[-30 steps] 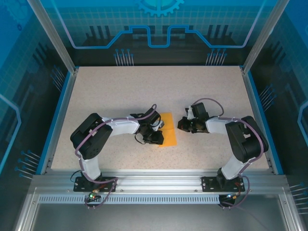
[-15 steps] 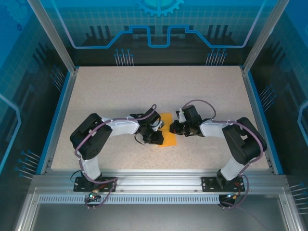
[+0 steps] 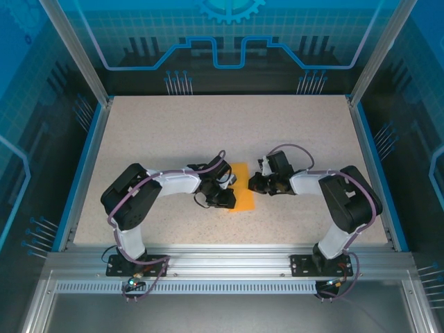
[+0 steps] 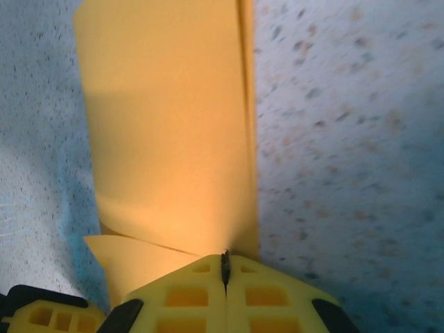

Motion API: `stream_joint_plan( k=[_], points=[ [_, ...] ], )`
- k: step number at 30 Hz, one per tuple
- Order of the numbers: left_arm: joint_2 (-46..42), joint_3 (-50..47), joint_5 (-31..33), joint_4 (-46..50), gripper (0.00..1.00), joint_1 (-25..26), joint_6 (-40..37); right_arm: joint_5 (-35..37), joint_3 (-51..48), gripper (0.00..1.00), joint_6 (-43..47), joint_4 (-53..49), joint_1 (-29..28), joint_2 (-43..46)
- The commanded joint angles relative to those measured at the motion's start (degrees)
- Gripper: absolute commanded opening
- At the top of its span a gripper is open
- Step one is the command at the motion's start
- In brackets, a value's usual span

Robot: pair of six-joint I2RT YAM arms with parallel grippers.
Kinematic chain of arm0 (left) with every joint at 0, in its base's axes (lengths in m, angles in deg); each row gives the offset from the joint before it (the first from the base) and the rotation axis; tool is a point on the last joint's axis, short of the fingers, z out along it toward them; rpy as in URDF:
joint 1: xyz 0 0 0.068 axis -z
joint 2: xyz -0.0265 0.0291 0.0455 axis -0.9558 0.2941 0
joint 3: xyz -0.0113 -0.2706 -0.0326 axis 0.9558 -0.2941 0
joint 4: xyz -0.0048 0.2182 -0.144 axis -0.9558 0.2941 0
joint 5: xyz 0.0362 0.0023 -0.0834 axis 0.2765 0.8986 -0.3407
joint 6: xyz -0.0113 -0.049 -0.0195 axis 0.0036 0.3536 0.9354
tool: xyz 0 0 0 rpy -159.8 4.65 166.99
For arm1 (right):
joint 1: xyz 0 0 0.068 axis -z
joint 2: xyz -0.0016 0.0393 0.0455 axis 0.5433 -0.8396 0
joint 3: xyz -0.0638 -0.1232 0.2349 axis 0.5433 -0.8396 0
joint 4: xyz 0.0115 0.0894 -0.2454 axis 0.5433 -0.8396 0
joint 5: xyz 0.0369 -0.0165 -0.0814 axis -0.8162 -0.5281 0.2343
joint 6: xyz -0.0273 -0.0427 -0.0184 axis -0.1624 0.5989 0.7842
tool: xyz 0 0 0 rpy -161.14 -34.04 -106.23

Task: Fold a paper plane with a square sheet of paper (fold left side to right side)
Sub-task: Fold the triangle a second time at the center of the table.

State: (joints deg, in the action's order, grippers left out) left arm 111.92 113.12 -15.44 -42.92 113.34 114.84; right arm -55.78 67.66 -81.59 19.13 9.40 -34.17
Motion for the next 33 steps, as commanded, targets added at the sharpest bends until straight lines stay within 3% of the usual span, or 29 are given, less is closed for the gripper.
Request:
stream_joint_plan(
  k=[1, 9, 15, 33],
  points=[
    [0.1, -2.0, 2.1, 3.1, 0.17, -0.1, 0.2, 1.8, 0.3, 0.0, 1.7, -2.1, 1.7, 0.8],
    [-0.6, -2.2, 2.0, 2.4, 0.17, -0.2, 0.4, 2.7, 0.5, 0.0, 1.1, -4.2, -3.3, 5.2],
    [-0.7, -2.0, 1.8, 2.2, 0.17, -0.1, 0.6, 2.4, -0.1, 0.0, -1.6, -0.9, -6.8, 3.2],
    [-1.4, 4.1, -3.9, 1.3, 0.17, -0.2, 1.3, 3.6, 1.1, 0.0, -2.5, -6.3, -6.6, -2.3]
  ],
)
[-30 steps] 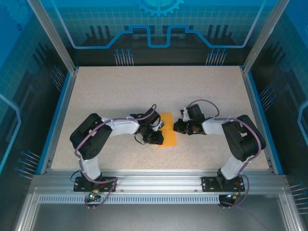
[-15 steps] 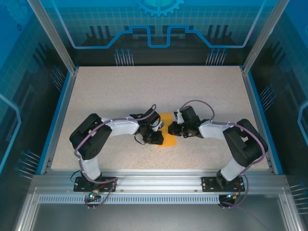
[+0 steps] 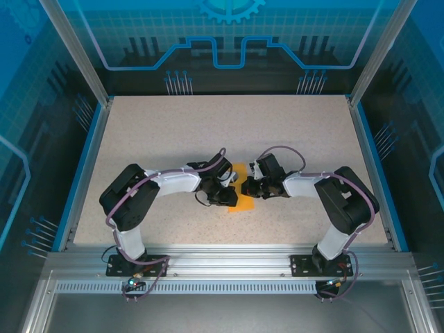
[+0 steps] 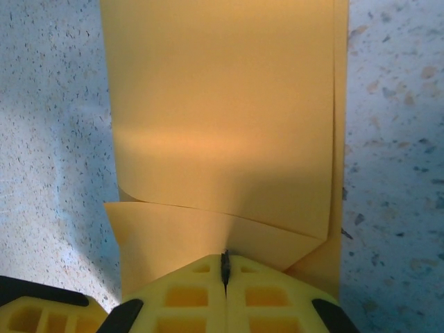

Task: Fold a paper plane with a square sheet of paper (fold left side to right side)
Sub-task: Fold the triangle a second time at the center of the table.

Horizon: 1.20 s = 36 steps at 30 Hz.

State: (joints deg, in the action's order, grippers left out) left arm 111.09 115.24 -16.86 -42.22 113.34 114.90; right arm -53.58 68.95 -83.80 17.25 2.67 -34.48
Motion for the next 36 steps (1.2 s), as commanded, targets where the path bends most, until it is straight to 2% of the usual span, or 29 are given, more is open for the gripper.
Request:
stream_joint_plan(
  k=[1, 18, 36],
  points=[
    [0.0, 2.3, -2.8, 0.4, 0.17, -0.2, 1.3, 1.4, -0.1, 0.0, -0.2, -4.4, 0.1, -2.1],
    [6.3, 5.8, -1.8, 2.7, 0.16, -0.2, 0.4, 1.2, 0.0, 0.0, 0.7, -5.8, 0.4, -1.6],
    [1.9, -3.7, -1.4, 0.0, 0.16, -0.2, 5.0, 1.7, 0.1, 0.0, 1.7, -8.1, 1.9, -1.5]
  ],
)
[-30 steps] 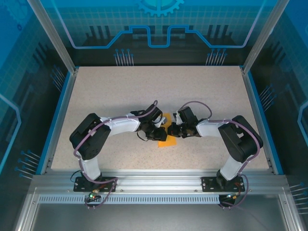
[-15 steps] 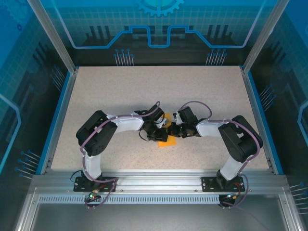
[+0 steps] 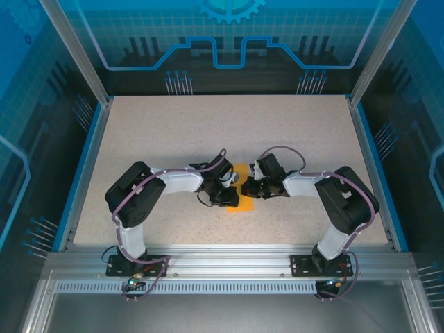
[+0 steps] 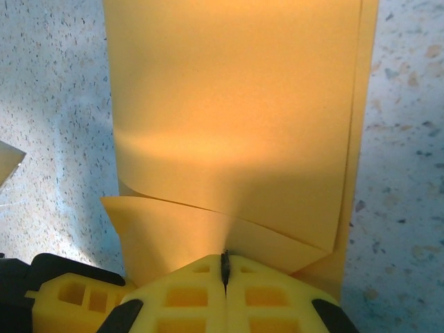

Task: Fold a paper plane with a square sheet of paper (fold left side to right side)
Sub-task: Fold the triangle a second time at the center of the table.

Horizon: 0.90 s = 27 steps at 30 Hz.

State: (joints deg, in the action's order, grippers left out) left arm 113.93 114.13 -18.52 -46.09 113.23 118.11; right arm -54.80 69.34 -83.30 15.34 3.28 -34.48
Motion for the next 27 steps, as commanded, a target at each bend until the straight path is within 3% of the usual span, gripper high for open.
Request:
stream_joint_plan(
  k=[1, 27],
  points=[
    [-1.3, -3.0, 0.2, 3.7, 0.16, -0.1, 2.0, 2.9, -0.4, 0.0, 1.3, -6.3, 1.5, -1.5],
    [-7.0, -10.3, 2.4, 3.7, 0.17, -2.0, 4.1, 2.2, 0.8, 0.0, 2.6, -7.6, 3.3, -3.7]
  ],
)
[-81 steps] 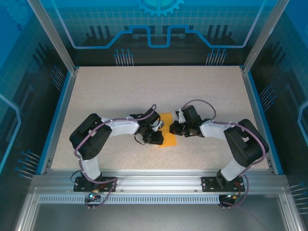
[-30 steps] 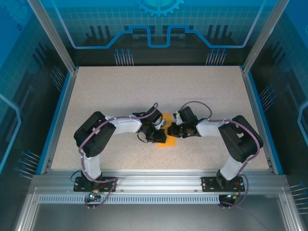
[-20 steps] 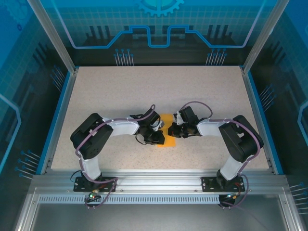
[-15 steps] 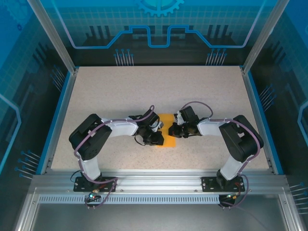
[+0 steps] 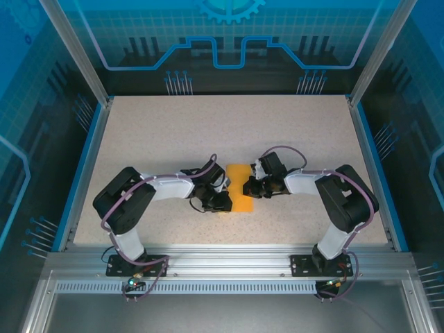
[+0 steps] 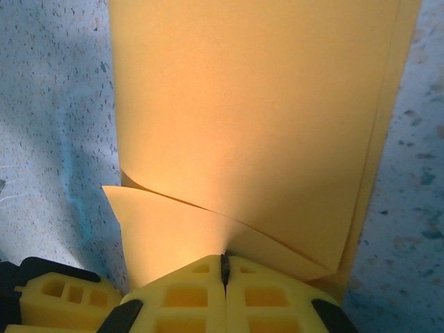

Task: Fold a paper plane with a square sheet of paper (fold left side to right side)
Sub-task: Fold the triangle a second time at the center of the table.

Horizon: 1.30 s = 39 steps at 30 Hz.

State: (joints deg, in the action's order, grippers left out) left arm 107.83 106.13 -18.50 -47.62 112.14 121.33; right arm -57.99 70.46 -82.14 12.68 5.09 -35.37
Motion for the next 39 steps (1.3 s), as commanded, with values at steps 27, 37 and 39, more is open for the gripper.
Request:
stream_joint_plan(
  k=[27, 37, 39],
  points=[
    [2.0, 8.5, 0.7, 0.6, 0.57, -4.9, -3.8, 12.2, -8.2, 0.46, 6.5, -6.9, 2.8, 21.6],
    [6.2, 12.3, 2.0, 0.3, 0.36, -5.4, -5.1, 10.0, -11.1, 0.49, 6.7, -7.0, 2.3, 24.3],
    [5.7, 12.3, 3.2, 1.1, 0.27, -5.4, -5.7, 9.1, -11.3, 0.49, 6.4, -6.2, 2.2, 23.7]
  ],
)
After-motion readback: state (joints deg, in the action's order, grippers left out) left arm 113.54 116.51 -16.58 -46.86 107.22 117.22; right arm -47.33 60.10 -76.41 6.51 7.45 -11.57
